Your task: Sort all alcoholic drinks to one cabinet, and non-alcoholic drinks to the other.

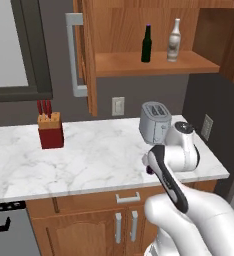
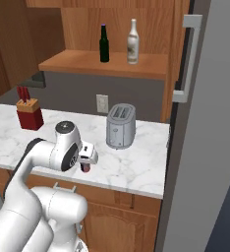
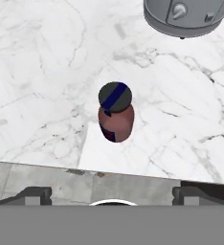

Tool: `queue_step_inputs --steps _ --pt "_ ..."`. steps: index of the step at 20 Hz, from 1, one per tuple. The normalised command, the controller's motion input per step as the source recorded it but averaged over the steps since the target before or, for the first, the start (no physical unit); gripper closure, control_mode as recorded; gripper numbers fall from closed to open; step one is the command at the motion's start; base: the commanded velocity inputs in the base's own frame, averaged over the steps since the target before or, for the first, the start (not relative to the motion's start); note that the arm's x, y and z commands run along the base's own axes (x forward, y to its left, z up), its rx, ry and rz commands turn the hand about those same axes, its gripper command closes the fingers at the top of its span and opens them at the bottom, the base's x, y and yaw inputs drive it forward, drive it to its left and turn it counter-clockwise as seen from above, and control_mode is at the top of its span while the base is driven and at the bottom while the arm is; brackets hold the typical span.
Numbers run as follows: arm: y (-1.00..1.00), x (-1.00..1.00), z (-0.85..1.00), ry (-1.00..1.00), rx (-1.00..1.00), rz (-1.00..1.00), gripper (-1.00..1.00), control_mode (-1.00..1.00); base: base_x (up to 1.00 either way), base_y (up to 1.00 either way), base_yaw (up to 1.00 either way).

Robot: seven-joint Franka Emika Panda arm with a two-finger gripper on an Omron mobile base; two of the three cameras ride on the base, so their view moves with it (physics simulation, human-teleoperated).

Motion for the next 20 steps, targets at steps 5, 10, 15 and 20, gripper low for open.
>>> queue_step_inputs --steps 5,10,15,20 --pt "0.0 0.1 -0.22 0.0 -0.01 0.0 -1.0 -1.0 0.0 0.0 0.0" --pt "0.0 0.04 -0.21 0.0 -0.01 0.0 -1.0 -1.0 0.0 0.0 0.0" --pt "0.0 0.03 -0.1 -0.05 -0.02 0.0 -1.0 -1.0 0.0 0.0 0.0" --pt "0.0 0.02 -0.07 -0.13 -0.05 0.0 -1.0 -1.0 0.0 0.0 0.0"
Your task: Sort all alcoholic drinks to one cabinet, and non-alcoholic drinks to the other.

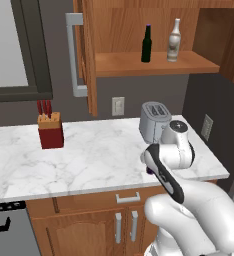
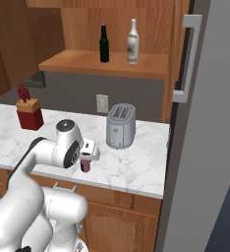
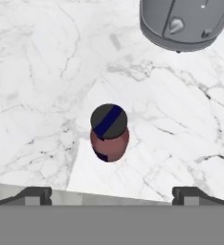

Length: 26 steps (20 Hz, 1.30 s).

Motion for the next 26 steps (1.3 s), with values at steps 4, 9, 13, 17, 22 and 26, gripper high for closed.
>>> queue_step_inputs --steps 4,9,13,17,22,26 --pt "0.0 0.0 -0.18 -0.09 -0.02 0.0 -1.0 -1.0 0.0 0.0 0.0" --pt "0.0 0.02 -0.26 -0.04 0.0 0.0 -1.0 -1.0 0.0 0.0 0.0" --pt "0.01 0.04 -0.28 -0.03 0.0 0.0 -1.0 -1.0 0.0 0.0 0.0" --pt "0.0 0.01 -0.32 -0.03 0.0 0.0 -1.0 -1.0 0.0 0.0 0.0" --pt "0.04 0.02 -0.41 -0.01 0.0 0.0 -1.0 -1.0 0.0 0.0 0.0" --pt "0.06 0.03 -0.44 -0.01 0.0 0.0 -1.0 -1.0 0.0 0.0 0.0"
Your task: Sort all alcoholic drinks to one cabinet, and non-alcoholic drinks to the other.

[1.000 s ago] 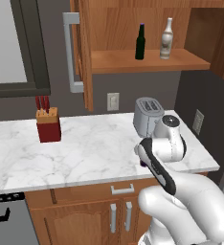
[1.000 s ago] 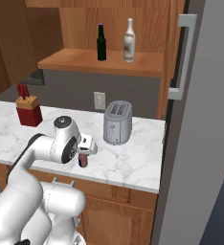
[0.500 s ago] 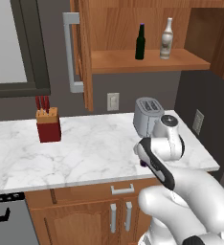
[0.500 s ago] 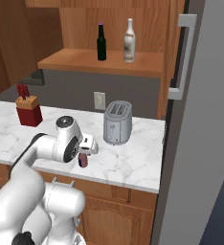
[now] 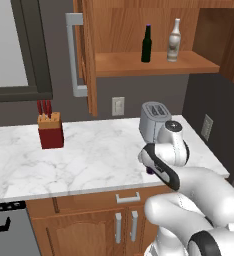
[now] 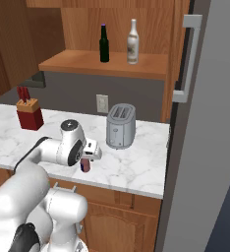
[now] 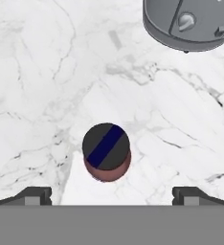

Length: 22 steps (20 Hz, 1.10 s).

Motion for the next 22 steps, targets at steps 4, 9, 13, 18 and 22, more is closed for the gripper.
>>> queue_step_inputs --steps 4,9,13,18,22 --pt "0.1 0.07 -0.44 -0.02 0.0 0.0 -1.0 -1.0 0.0 0.0 0.0" --pt "0.06 0.05 -0.39 -0.06 0.0 0.0 -1.0 -1.0 0.0 0.0 0.0" --pt "0.0 0.01 -0.38 -0.08 0.0 0.0 -1.0 -1.0 0.0 0.0 0.0" --pt "0.0 0.0 -0.38 -0.08 0.0 0.0 -1.0 -1.0 0.0 0.0 0.0" --pt "0.0 0.0 -0.37 -0.05 0.0 0.0 1.0 -1.0 0.0 0.0 0.0"
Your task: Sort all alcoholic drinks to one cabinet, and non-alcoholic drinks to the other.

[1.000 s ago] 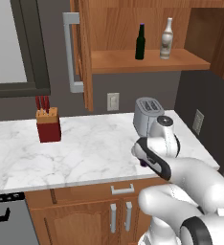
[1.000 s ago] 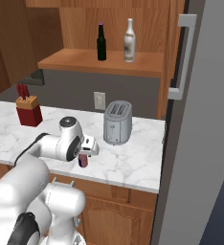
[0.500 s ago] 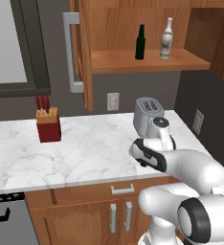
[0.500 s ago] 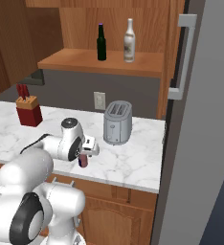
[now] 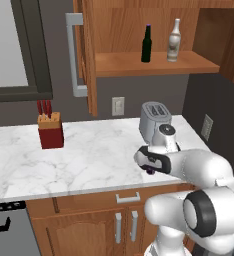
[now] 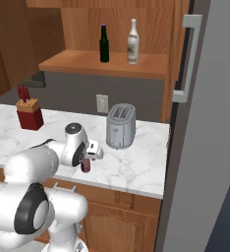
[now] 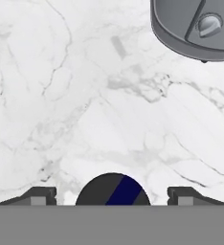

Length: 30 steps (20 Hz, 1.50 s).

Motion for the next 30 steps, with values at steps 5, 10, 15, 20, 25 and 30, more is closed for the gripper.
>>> queue_step_inputs --steps 5,10,15,20,25,30 --pt "0.0 0.01 -0.41 -0.04 0.0 0.0 1.0 -1.0 0.0 0.0 0.0" --pt "0.0 0.03 -0.43 -0.04 0.0 0.0 1.0 -1.0 0.0 0.0 0.0" --pt "0.0 0.01 -0.4 -0.02 0.0 0.02 1.0 -1.0 0.0 0.0 0.0" --pt "0.01 -0.08 -0.03 -0.01 0.0 0.01 1.0 -1.0 0.0 0.0 0.0" --pt "0.07 -0.51 0.64 -0.07 -0.01 0.04 1.0 -1.0 0.0 0.0 0.0" --pt "0.02 -0.94 0.67 -0.05 -0.02 0.12 1.0 -1.0 0.0 0.0 0.0"
